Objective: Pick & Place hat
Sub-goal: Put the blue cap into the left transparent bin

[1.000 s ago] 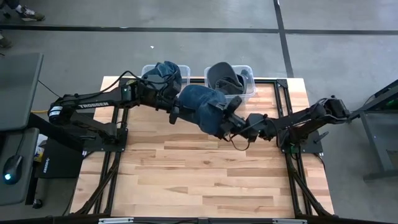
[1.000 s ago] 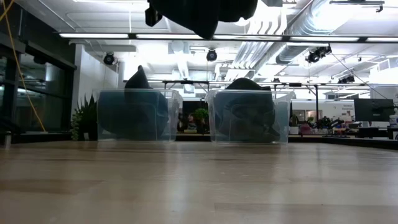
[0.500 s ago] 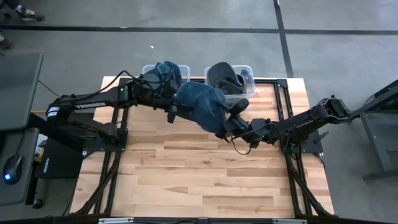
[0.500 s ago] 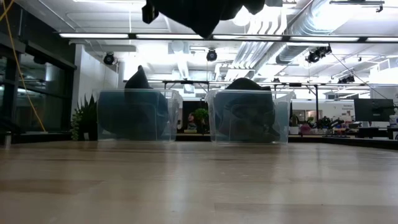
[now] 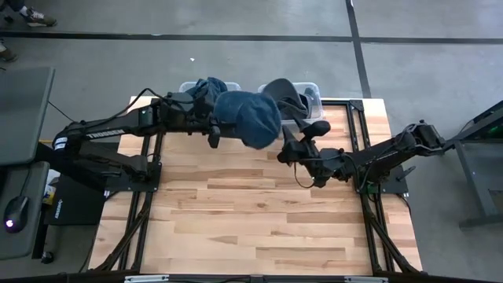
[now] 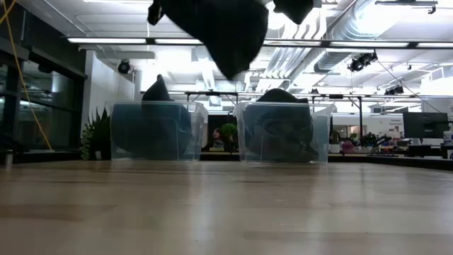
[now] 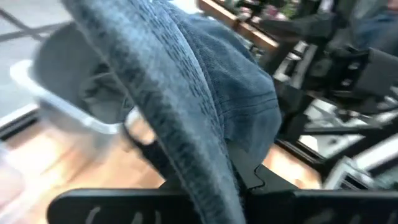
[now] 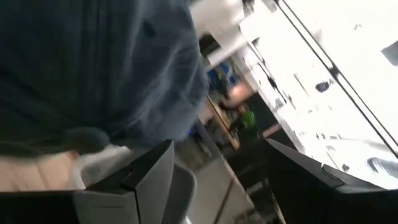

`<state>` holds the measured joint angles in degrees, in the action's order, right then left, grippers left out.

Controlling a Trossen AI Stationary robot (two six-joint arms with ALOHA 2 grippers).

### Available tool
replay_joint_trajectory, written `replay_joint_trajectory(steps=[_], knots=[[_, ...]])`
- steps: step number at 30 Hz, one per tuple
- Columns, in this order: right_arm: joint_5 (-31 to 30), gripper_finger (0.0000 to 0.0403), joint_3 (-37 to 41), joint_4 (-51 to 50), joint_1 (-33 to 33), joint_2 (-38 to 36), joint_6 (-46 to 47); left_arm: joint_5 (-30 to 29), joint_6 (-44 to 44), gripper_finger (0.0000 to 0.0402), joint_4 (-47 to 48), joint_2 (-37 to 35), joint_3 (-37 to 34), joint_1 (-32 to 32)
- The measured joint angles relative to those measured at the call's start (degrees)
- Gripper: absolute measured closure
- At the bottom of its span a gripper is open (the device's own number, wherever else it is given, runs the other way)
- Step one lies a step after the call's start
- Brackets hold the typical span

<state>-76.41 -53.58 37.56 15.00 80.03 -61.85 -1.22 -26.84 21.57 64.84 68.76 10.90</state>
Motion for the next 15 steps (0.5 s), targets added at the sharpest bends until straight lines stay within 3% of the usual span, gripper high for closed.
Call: replay_joint_trajectory(steps=[6, 15], knots=[[-6.7, 0.0164, 0.0, -3.4, 0.0, 0.0, 4.9, -7.8, 1.5, 0.0396, 4.3, -1.9, 0.0, 0.0], [-6.7, 0.0164, 0.0, -15.2, 0.2, 0.0, 17.1, -22.0, 5.0, 0.0396, 6.2, -3.0, 0.0, 0.0]])
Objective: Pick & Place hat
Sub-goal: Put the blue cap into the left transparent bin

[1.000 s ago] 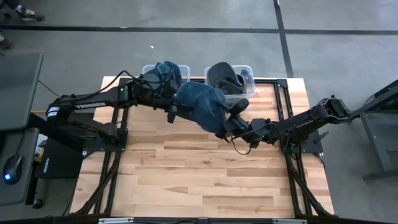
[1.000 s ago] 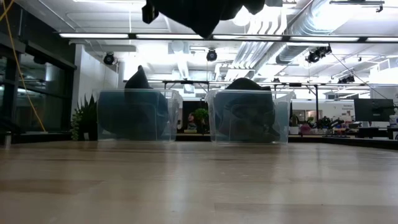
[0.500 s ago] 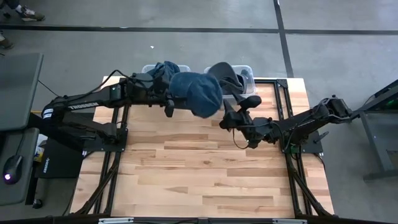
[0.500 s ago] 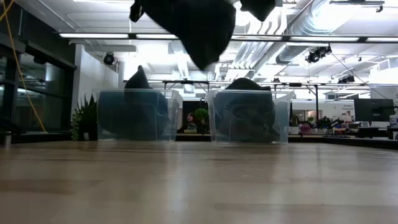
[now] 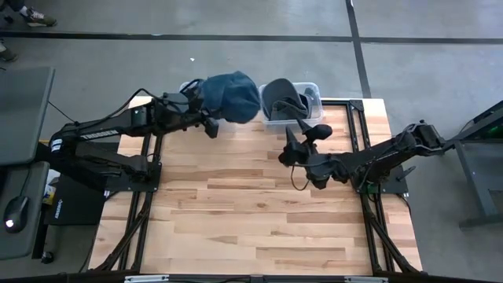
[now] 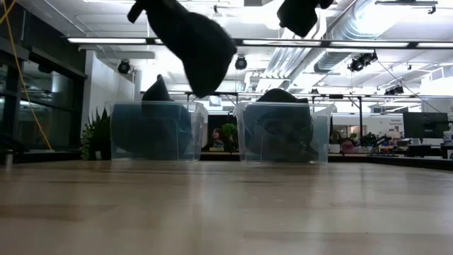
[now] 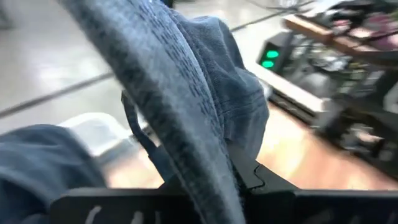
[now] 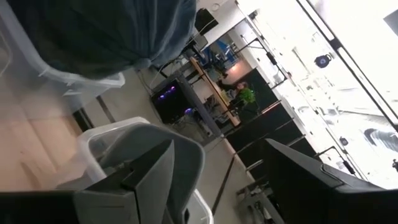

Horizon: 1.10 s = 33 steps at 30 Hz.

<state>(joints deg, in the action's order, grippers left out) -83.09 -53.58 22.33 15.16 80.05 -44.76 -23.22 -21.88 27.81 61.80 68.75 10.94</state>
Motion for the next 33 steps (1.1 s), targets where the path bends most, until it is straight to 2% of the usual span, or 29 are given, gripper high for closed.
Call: replay_joint_trajectory(steps=[7, 13, 18, 22, 26, 33], knots=[[1.5, 0.0164, 0.0, -10.3, 0.0, 0.1, 11.5, -12.4, 1.8, 0.0396, 2.4, 1.1, 0.0, 0.0], [4.5, 0.0164, 0.0, -15.6, 0.0, 0.1, 18.5, -17.6, 2.2, 0.0396, 1.6, 3.5, 0.0, 0.6], [5.7, 0.0164, 0.0, -19.9, -0.1, 0.1, 23.5, -15.7, 2.1, 0.0396, 1.4, 6.7, 0.0, 5.0], [5.7, 0.0164, 0.0, -24.0, -0.1, 0.1, 26.8, -10.7, 2.1, 0.0396, 0.9, 8.7, 0.0, 9.1], [5.7, 0.0164, 0.0, -27.3, -0.1, 0.1, 29.9, -8.7, -0.3, 0.0396, 1.4, 10.3, 0.0, 12.9], [5.7, 0.0164, 0.0, -31.6, -0.1, 0.1, 34.4, -3.6, -3.3, 0.0396, 3.1, 10.6, 0.0, 17.2]])
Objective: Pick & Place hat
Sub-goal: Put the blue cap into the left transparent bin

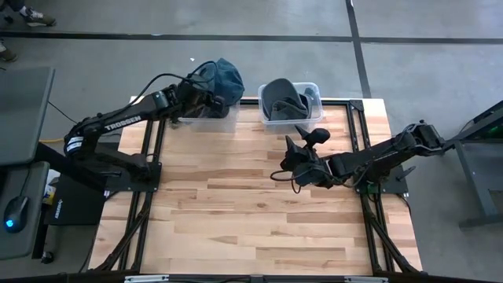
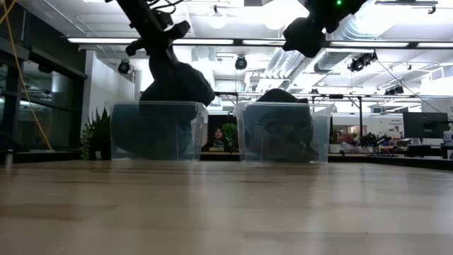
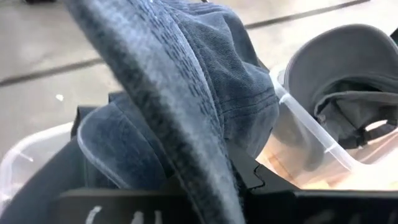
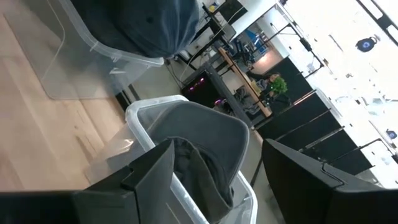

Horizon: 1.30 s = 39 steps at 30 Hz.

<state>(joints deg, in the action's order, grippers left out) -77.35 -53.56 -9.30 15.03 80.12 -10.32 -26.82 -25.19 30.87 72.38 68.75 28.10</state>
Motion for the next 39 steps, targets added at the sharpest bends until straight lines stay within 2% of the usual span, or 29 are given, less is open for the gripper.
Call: replay_joint_trajectory(steps=[5, 19, 32, 39], knots=[[0.7, 0.0164, 0.0, -2.7, 0.0, 0.0, 3.4, 1.3, -2.3, 0.0396, 4.0, 0.4, 0.0, 1.7], [4.9, 0.0164, 0.0, -6.3, 0.0, 0.0, 9.5, 5.0, -3.7, 0.0396, 3.6, 6.9, 0.0, 4.1], [7.1, 0.0164, 0.0, -8.4, -0.1, 0.0, 12.7, -3.6, -5.9, 0.0391, 6.4, 12.8, 0.0, 4.1], [7.5, 0.0164, 0.0, -9.1, 0.0, 0.0, 13.5, -4.5, -6.8, 0.0391, 6.6, 15.4, 0.0, 4.1]])
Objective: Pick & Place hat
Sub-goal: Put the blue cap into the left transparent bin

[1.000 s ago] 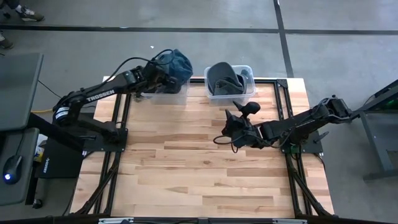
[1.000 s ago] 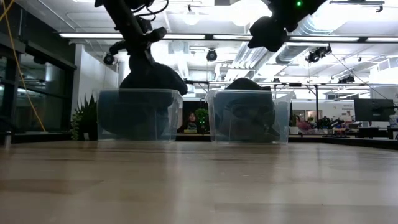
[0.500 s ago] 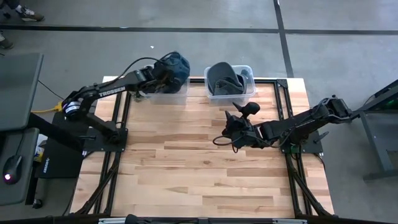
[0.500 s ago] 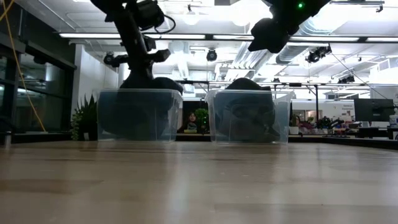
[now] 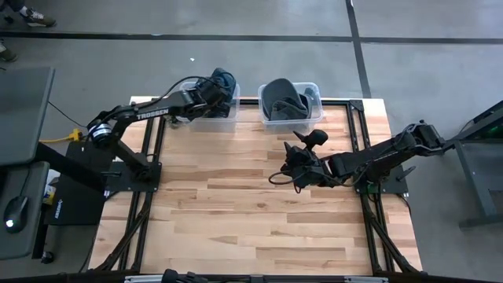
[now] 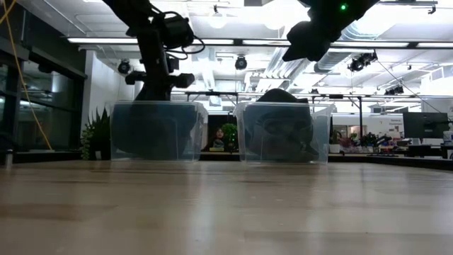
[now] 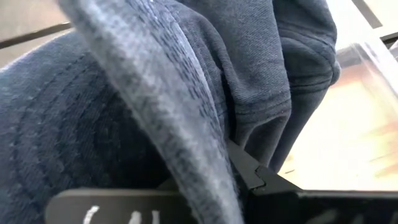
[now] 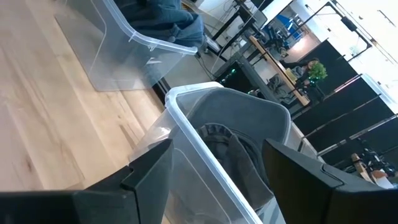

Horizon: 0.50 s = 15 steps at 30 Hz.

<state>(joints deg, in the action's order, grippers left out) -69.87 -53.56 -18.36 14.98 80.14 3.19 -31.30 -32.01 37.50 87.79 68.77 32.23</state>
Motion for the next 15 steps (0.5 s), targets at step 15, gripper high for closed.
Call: replay_joint_trajectory(steps=[15], knots=[[1.6, 0.0164, 0.0, -0.3, 0.0, 0.0, -0.5, 3.2, 6.7, 0.0247, 0.5, -0.3, 0.0, 0.0]])
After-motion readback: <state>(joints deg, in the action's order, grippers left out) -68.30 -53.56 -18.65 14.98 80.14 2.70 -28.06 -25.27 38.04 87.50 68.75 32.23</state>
